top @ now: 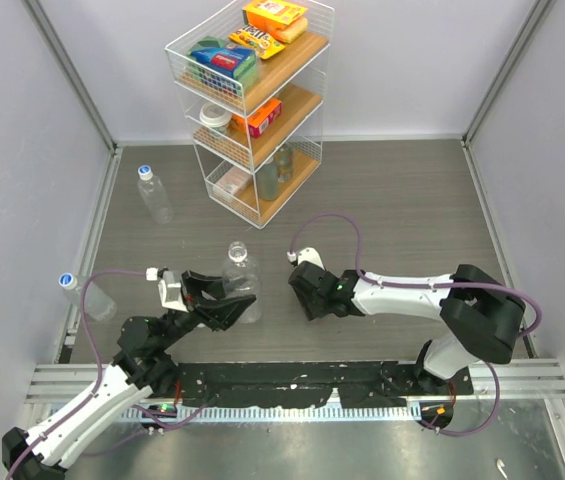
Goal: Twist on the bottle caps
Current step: Adjust the bottle cap at the center of the board, then screw the bottle cap onto the plastic bottle.
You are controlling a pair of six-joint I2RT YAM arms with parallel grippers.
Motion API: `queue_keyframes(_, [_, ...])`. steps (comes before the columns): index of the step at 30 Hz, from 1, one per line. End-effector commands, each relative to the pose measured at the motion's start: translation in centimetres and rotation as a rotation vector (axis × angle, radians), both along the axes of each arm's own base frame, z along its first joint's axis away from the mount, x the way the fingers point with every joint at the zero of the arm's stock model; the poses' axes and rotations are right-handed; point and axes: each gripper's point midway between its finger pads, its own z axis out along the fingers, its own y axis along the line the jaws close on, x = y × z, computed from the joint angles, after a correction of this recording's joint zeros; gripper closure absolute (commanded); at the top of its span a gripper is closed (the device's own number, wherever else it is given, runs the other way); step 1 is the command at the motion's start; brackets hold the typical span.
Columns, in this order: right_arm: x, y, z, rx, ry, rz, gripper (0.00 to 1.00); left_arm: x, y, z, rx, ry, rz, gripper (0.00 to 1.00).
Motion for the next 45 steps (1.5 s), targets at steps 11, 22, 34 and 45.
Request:
queue_keyframes(11, [0.1,1.0,0.7,0.038,0.007,-0.036,0.64,0.4,0.0,-2.8,0.021,0.03,0.014,0.9])
queue_keyframes(22, [-1.1,2.2,8.3,0.206,-0.021,0.073,0.8,0.1,-0.2,-0.8,0.044,0.024,-0.006,0.84])
queue_keyframes(34, [-5.3,0.6,25.6,0.469,-0.17,0.387,0.85,-1.5,-3.5,-3.1,0.318,-0.173,-0.206,0.91])
queue_keyframes(45, [-9.7,2.3,31.3,0.599,-0.109,0.68,0.88,-3.7,-5.2,-2.3,0.362,-0.249,-0.409,0.92])
